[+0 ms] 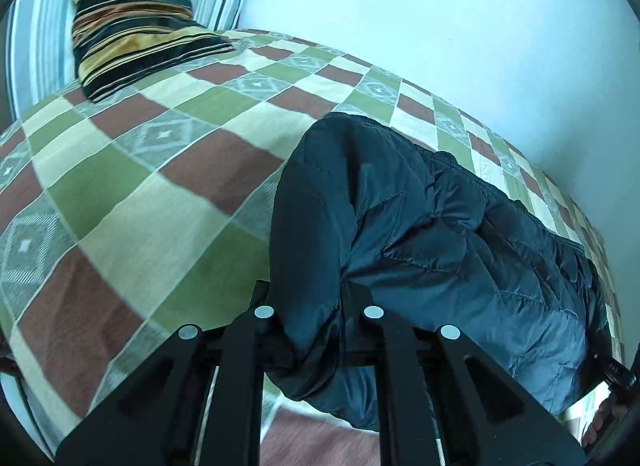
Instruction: Fold large clothes
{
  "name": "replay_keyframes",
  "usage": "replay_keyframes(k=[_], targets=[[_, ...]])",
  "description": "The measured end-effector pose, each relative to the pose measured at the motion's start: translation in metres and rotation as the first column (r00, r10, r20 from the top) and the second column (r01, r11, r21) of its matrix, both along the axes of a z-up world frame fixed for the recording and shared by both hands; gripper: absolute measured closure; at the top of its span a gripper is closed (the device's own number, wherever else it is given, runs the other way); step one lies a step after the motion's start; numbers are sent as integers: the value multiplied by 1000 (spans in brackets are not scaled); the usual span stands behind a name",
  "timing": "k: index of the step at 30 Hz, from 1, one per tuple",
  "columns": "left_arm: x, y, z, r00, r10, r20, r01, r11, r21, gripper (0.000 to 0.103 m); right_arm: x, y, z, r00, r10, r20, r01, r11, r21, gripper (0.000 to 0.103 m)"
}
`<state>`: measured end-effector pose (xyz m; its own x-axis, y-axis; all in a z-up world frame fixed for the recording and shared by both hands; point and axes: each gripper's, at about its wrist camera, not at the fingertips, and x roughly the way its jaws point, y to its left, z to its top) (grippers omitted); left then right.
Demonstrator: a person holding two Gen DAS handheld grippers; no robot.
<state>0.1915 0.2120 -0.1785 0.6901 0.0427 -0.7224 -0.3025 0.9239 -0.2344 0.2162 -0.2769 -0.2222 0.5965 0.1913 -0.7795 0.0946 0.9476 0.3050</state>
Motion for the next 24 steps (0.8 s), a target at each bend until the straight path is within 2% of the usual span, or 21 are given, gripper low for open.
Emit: replay_keyframes(k=[6,12,17,21,24], targets=[[-18,7,-5,1000,1,-15,-1,1000,9,91,-29,7,0,1000,6,-6,-6,1000,-13,81],[-15,9,-10,999,0,-32,0,1000,7,90,-23,7,1,1000,-2,-14,1,999,-32,78],[-13,11,-12,998,-9,-57,10,1000,8,83,-25,4,7,999,-26,-24,24,997,-68,63],[-15,10,-11,998,1,-67,2,999,39,75,-30,6,16,999,-35,-23,32,995,-98,60],[-19,10,-9,998,0,-59,3,999,49,70,-38,8,34,998,-62,11,63,985,-163,52]])
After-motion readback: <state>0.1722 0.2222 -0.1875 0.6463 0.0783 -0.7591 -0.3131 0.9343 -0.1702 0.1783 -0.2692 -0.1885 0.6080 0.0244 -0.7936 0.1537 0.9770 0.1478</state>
